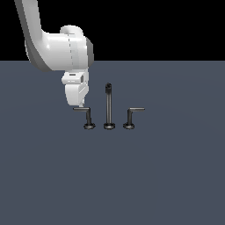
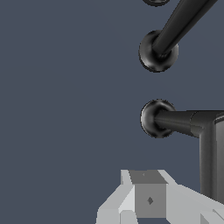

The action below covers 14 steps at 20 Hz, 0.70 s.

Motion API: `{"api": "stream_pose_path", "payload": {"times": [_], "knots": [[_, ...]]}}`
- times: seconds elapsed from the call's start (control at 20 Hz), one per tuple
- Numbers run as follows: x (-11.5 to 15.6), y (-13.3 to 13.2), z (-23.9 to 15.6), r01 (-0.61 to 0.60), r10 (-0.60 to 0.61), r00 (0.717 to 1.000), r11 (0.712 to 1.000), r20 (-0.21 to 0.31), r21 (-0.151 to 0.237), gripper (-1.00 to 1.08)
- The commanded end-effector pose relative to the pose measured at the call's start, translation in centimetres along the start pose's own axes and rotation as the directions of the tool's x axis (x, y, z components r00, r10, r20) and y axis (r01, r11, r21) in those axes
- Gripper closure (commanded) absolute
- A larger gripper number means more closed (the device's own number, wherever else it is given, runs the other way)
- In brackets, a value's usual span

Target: Turn on the faucet by rotating a designated handle.

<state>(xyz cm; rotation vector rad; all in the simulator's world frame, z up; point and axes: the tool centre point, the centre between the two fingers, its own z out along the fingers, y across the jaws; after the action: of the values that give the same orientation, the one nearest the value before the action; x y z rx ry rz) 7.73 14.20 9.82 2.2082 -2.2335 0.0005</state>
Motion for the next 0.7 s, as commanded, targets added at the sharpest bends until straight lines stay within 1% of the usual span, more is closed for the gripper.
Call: {"api": "stream_pose_path", "payload": {"times": [0.0, 0.05, 0.65], "knots": [[0.0, 0.0, 0.0, -0.001, 0.001, 1.0, 1.0, 0.0, 0.0, 1.08], [0.0, 0.0, 0.0, -0.001, 0.001, 1.0, 1.0, 0.0, 0.0, 1.08], [-1.9, 3.8, 0.0, -0.001, 0.001, 1.0, 1.0, 0.001, 0.0, 1.08]]}}
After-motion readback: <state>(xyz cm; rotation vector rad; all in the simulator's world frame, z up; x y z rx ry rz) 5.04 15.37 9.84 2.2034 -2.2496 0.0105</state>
